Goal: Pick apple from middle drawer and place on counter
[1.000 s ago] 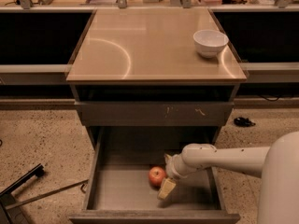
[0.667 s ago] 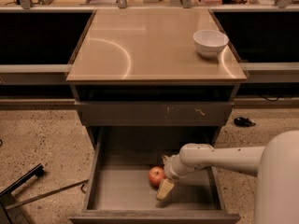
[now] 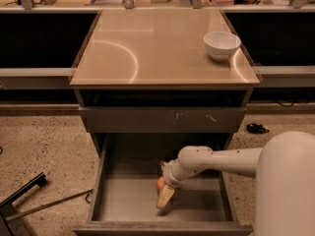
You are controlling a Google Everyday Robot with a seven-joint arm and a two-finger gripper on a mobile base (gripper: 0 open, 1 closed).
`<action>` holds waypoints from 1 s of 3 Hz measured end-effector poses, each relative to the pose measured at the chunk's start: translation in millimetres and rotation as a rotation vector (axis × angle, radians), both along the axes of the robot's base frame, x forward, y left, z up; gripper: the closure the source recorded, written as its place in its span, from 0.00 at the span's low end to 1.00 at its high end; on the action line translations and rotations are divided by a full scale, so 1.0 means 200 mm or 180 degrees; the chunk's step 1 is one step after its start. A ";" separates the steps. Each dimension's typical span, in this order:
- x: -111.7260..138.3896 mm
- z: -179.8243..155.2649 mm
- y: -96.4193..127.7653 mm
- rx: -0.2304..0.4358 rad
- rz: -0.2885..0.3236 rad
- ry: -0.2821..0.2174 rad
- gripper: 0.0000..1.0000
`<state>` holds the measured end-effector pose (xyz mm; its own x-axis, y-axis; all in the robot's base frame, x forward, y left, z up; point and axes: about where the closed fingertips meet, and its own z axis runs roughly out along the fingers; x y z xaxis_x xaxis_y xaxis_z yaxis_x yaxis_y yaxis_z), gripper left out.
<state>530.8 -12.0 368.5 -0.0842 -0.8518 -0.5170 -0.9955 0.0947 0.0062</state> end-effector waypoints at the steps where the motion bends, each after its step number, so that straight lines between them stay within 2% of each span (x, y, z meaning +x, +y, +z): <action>1: -0.04 0.02 -0.04 -0.0010 -0.0070 -0.0009 0.00; 2: -0.04 0.02 -0.04 -0.0010 -0.0070 -0.0009 0.00; 3: -0.04 0.02 -0.04 -0.0010 -0.0070 -0.0008 0.19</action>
Offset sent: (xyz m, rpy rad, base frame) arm -0.0102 -0.0179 0.0084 -0.0086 -0.0112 -0.0408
